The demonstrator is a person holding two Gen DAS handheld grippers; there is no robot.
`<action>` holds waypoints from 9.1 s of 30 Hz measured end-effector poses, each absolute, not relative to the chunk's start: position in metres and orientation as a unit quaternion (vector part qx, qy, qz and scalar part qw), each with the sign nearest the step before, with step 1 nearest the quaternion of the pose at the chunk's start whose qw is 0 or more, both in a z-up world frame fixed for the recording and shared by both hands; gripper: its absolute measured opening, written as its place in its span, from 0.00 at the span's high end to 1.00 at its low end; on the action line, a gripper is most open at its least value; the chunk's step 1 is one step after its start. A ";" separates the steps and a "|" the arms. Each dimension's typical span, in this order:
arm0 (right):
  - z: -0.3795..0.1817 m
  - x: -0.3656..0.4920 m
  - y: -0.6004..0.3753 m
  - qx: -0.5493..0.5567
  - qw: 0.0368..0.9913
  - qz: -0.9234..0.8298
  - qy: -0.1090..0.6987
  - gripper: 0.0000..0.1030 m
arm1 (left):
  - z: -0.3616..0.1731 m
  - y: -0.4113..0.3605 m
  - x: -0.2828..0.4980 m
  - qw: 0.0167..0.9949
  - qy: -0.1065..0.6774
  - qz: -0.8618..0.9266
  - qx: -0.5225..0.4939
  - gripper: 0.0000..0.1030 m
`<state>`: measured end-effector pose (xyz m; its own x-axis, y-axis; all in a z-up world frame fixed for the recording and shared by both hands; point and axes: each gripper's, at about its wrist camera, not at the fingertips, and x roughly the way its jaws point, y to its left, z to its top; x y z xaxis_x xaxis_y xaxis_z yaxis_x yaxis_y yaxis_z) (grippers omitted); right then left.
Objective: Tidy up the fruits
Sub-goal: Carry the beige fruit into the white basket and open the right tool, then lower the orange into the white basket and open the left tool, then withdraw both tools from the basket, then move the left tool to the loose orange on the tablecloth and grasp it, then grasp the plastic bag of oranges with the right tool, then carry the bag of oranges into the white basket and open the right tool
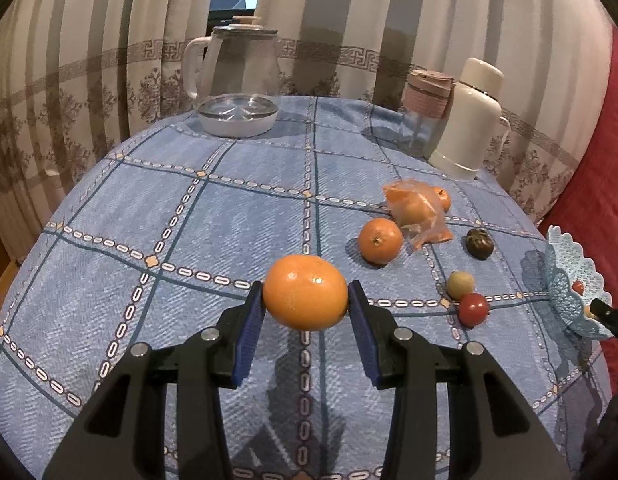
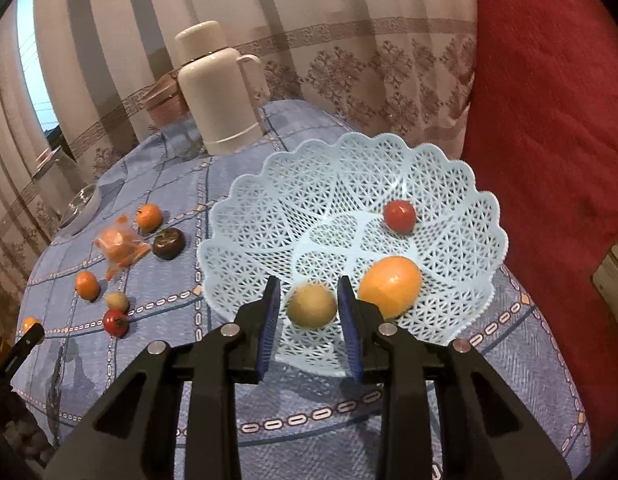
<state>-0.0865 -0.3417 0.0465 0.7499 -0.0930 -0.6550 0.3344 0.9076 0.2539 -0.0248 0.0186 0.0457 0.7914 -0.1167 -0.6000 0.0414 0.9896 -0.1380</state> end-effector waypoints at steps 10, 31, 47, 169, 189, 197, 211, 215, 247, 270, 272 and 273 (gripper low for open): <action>0.049 -0.096 -0.351 0.177 0.924 -0.118 0.318 0.57 | 0.064 -0.005 -0.030 0.948 0.307 -0.064 -0.044 0.59; 0.087 -0.126 -0.404 0.201 0.941 -0.150 0.229 0.50 | 0.097 -0.151 -0.035 0.926 0.305 -0.220 0.008 0.59; 0.093 -0.136 -0.419 0.218 0.940 -0.153 0.214 0.49 | 0.091 -0.257 -0.033 0.893 0.317 -0.316 0.052 0.59; 0.111 -0.056 -0.258 0.104 0.967 0.004 0.234 0.03 | 0.033 -0.022 0.082 0.926 0.364 -0.076 -0.063 0.62; 0.057 0.109 -0.158 0.038 0.929 0.103 0.354 0.03 | 0.046 0.021 0.079 0.940 0.325 0.003 -0.104 0.62; 0.035 0.141 -0.143 0.019 0.910 0.118 0.397 0.15 | 0.044 0.022 0.080 0.939 0.326 0.008 -0.108 0.62; 0.026 0.155 -0.131 0.017 0.896 0.129 0.425 0.26 | 0.044 0.026 0.081 0.937 0.329 0.009 -0.118 0.62; 0.025 0.154 -0.133 0.021 0.895 0.129 0.427 0.28 | 0.043 0.027 0.080 0.936 0.330 0.010 -0.121 0.62; 0.012 0.165 -0.119 -0.028 0.885 0.084 0.458 0.47 | 0.041 0.032 0.082 0.932 0.336 0.009 -0.135 0.62; 0.080 0.107 -0.181 0.074 0.915 0.080 0.388 0.53 | 0.044 0.023 0.077 0.935 0.331 -0.009 -0.126 0.62; 0.085 0.103 -0.187 0.079 0.917 0.076 0.382 0.53 | 0.045 0.021 0.076 0.936 0.329 -0.012 -0.123 0.62; 0.088 0.100 -0.191 0.080 0.919 0.074 0.380 0.53 | 0.045 0.021 0.076 0.936 0.328 -0.013 -0.123 0.62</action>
